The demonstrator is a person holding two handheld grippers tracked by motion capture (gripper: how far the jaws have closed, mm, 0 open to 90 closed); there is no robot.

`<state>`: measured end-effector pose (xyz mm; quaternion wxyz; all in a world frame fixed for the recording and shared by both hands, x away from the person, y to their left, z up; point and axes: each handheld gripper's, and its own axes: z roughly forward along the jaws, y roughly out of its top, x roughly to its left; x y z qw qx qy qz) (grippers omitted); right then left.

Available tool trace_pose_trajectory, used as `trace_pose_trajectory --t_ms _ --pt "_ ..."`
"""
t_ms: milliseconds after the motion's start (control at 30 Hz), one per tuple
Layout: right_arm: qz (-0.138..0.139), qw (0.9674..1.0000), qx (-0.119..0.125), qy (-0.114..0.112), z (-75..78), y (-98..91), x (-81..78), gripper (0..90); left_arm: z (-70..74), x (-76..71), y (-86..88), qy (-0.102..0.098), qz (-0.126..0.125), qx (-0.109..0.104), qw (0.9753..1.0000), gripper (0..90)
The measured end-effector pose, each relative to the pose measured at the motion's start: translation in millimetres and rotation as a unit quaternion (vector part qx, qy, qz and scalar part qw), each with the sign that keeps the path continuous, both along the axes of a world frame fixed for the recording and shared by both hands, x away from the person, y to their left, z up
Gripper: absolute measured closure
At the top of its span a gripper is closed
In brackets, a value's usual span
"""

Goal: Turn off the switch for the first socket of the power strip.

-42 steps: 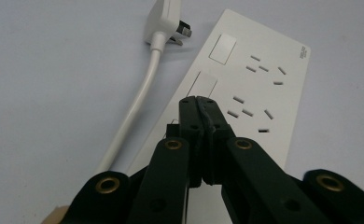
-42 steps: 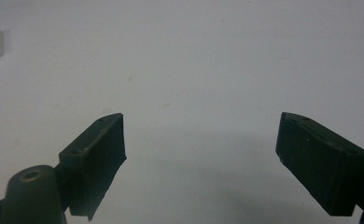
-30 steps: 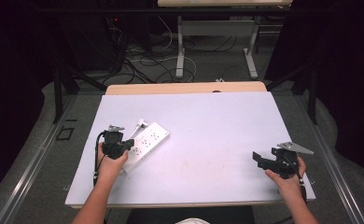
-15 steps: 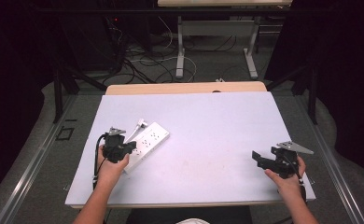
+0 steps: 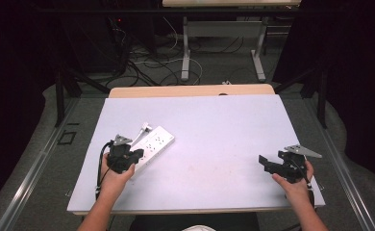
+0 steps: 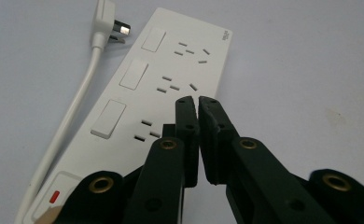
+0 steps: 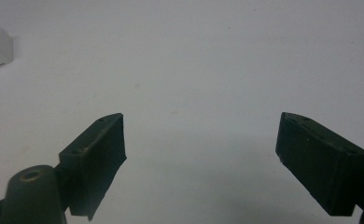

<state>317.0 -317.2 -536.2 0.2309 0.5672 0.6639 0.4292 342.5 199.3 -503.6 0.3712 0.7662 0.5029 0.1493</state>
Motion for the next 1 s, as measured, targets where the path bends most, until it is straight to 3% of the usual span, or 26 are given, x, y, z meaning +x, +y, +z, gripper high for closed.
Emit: trace_pose_trajectory --t_ms 300,533,733,800,1000 --pt "0.003 1.0 0.002 0.001 -1.2 0.6 1.7 15.5 -1.7 -8.2 5.7 -0.005 -0.009 -0.018 0.9998 70.7" --pt "-0.002 1.0 0.003 -0.001 -1.6 0.4 1.2 15.5 -2.6 -13.0 5.7 -0.013 -0.011 -0.017 0.9997 58.0" --pt "0.001 1.0 -0.003 0.008 -0.5 -1.8 -0.7 15.5 -4.9 -14.7 6.9 -0.032 -0.018 -0.001 0.9993 47.0" --pt "-0.003 1.0 0.001 -0.002 -1.3 -2.0 -0.2 15.5 -5.5 -14.7 6.4 -0.037 -0.021 0.0 0.9991 44.9" --pt "-0.003 1.0 0.003 0.0 -0.5 -2.2 -1.2 15.5 -6.8 -17.4 7.4 -0.05 -0.029 0.008 0.9983 39.5"
